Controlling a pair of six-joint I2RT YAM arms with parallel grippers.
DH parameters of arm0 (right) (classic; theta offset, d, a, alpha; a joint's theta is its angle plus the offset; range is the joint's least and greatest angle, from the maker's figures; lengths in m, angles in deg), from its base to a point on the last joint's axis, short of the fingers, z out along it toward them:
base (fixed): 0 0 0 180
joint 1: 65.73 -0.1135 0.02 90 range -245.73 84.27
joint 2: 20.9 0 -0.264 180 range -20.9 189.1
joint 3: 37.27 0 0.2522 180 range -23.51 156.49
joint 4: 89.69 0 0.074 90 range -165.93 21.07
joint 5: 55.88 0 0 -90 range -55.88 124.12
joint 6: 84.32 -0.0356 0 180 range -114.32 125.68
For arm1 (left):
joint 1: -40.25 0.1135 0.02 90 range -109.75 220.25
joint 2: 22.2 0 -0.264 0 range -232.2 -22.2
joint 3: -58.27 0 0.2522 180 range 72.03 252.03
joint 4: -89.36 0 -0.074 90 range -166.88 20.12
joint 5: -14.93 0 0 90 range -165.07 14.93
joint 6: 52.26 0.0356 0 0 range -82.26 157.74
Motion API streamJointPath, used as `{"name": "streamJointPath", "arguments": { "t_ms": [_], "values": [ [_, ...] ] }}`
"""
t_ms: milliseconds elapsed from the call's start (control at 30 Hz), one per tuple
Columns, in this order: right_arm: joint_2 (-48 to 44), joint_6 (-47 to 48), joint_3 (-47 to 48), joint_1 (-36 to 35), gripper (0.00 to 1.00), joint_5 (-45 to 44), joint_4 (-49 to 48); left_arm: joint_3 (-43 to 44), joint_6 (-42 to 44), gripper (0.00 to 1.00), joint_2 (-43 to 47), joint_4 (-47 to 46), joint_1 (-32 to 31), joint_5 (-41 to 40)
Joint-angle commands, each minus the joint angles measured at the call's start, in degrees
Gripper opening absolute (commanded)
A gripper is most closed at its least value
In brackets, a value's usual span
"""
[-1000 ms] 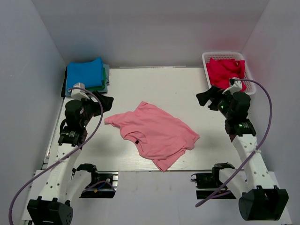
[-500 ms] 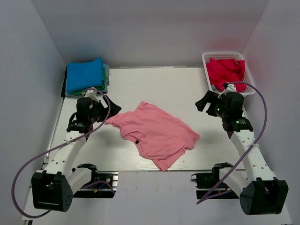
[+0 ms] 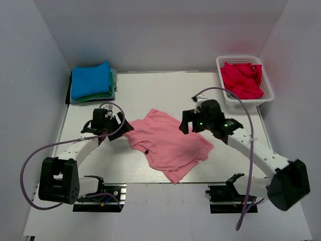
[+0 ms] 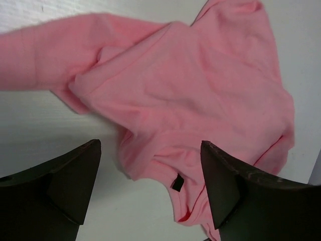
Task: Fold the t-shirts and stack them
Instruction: Flatten out the tshirt
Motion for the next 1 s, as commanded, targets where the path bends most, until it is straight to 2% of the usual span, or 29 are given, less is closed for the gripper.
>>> {"name": "streamJointPath", "arguments": {
  "t_ms": [0,100,167,233,333,467,600,633,700,733,767,833,967],
  "values": [
    [5.62,2.72,4.77,-10.22,0.9,-2.62,0.51,-1.69,0.25,0.88,-1.32,-1.06,-1.74,1.64],
    [10.55,3.07,6.18,-19.88,0.9,-5.7,0.79,-2.22,0.25,0.84,-3.87,-1.06,-3.14,0.24],
    [12.65,3.42,6.18,-22.55,0.9,-8.33,0.87,-2.22,0.25,0.84,-5.02,-1.06,-3.85,-2.03],
    [13.89,3.42,5.83,-26.93,0.9,-11.32,1.05,-2.22,-0.37,0.8,-6.69,-1.06,-4.46,-3.63],
    [15.3,3.77,5.13,-31.25,0.9,-10.28,-0.61,-2.22,-0.98,0.77,-8.01,-1.06,-4.47,-6.35],
    [18.01,6.14,4.43,-36.79,0.9,-8.43,-4.48,-2.22,-2.12,0.67,-9.24,-1.76,-4.47,-7.93],
    [20.75,6.94,5.04,-39.79,0.9,-10.53,-8.96,-0.99,-2.13,0.48,-12.14,-3.0,-4.47,-7.94],
    [21.1,6.33,5.3,-40.23,0.9,-13.15,-8.88,-0.99,-2.13,0.36,-12.14,-3.0,-4.47,-7.94],
    [23.2,6.59,6.09,-41.11,0.9,-16.16,-9.14,-0.99,-2.13,0.26,-12.66,-3.0,-4.47,-7.33],
    [24.34,6.41,6.18,-41.37,0.89,-17.03,-9.23,-0.99,-2.13,0.12,-12.67,-3.0,-4.47,-6.8],
    [24.96,6.24,6.53,-41.98,0.86,-18.09,-9.49,-1.51,-2.13,0.05,-11.97,-3.0,-4.47,-6.8],
    [27.59,6.06,7.32,-42.51,0.81,-18.71,-9.41,-2.03,-2.13,0.0,-11.1,-3.0,-4.47,-6.8],
    [31.03,5.88,9.34,-44.45,0.77,-21.52,-9.41,-2.56,-2.13,0.0,-8.63,-2.47,-5.0,-6.8]
  ]
}}
